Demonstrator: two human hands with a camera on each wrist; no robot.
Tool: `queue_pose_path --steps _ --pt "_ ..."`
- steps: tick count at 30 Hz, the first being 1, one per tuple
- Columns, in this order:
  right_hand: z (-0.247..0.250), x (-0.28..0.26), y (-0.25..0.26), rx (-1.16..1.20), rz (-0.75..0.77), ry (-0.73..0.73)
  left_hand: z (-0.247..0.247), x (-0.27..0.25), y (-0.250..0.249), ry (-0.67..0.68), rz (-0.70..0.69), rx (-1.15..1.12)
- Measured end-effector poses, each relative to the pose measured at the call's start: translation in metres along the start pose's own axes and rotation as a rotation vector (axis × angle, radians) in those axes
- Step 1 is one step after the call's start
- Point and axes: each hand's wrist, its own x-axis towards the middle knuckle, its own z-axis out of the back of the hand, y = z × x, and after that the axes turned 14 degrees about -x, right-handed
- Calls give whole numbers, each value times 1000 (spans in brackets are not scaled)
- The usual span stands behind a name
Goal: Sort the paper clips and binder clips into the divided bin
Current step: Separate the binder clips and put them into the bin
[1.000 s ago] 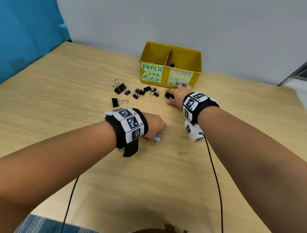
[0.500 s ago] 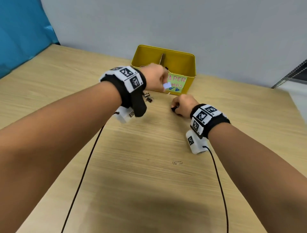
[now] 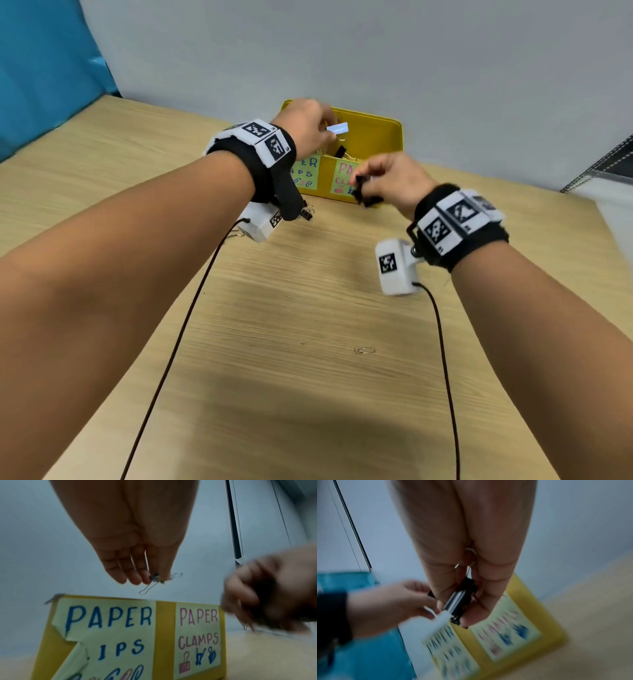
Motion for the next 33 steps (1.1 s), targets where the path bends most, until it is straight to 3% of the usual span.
queue_pose_path --steps 3,5,6,10,13,15,17,19,21,25,33 --pt "21 22 29 121 55 -270 -2 -1 -1 -26 -8 -76" --pt "28 41 36 62 7 -482 -3 -3 0 -28 -11 -90" --pt "29 46 38 10 -15 -506 -2 -6 2 -34 -10 -86" --pt "18 50 39 -292 -72 -236 10 -27 22 -83 43 -35" --pt "-1 35 51 -483 80 -371 17 -50 43 17 229 65" --pt "-24 25 59 -562 248 -352 17 -64 57 173 436 250" --pt "-47 19 63 -707 373 -157 14 -74 69 320 577 372" --pt "-67 18 62 -872 375 54 11 -80 77 399 633 391" --pt "-83 22 54 -997 273 189 6 -83 81 399 641 350" --pt "-101 30 38 -1034 92 266 -8 -86 86 352 589 286" --pt "-126 36 43 -937 47 243 -11 -90 92 206 459 111"
